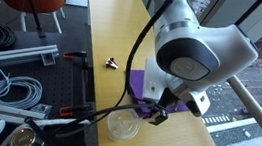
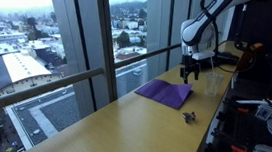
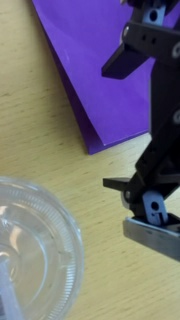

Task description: Open the purple file

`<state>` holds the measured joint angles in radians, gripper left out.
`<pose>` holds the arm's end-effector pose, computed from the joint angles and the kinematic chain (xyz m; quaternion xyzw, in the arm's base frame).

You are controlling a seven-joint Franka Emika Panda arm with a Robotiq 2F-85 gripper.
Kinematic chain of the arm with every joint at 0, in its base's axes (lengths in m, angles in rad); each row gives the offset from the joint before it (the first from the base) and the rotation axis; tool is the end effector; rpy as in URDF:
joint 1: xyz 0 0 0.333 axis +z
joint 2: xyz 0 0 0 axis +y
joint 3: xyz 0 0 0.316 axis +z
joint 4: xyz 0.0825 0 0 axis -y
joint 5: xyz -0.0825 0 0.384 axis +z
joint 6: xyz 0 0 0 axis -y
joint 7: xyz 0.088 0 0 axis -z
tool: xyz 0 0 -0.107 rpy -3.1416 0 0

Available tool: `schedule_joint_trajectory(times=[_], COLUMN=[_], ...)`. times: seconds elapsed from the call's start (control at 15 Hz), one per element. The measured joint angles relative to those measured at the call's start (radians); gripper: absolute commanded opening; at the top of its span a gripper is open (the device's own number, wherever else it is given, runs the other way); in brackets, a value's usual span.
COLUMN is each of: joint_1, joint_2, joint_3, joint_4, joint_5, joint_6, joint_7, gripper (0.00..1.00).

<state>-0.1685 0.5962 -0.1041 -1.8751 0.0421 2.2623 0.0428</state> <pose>0.5914 -0.1623 0.1773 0.9808 -0.1652 -0.1035 0.0034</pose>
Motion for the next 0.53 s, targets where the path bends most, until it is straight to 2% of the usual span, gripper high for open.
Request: schedule_joint_trajectory(times=[0.53], joint_1=[0.020], joint_2=[0.056], joint_3=[-0.002], joint_4=[0.026], joint_5=[0.000], joint_6=[-0.003], joint_7=[0.037], gripper=[1.00])
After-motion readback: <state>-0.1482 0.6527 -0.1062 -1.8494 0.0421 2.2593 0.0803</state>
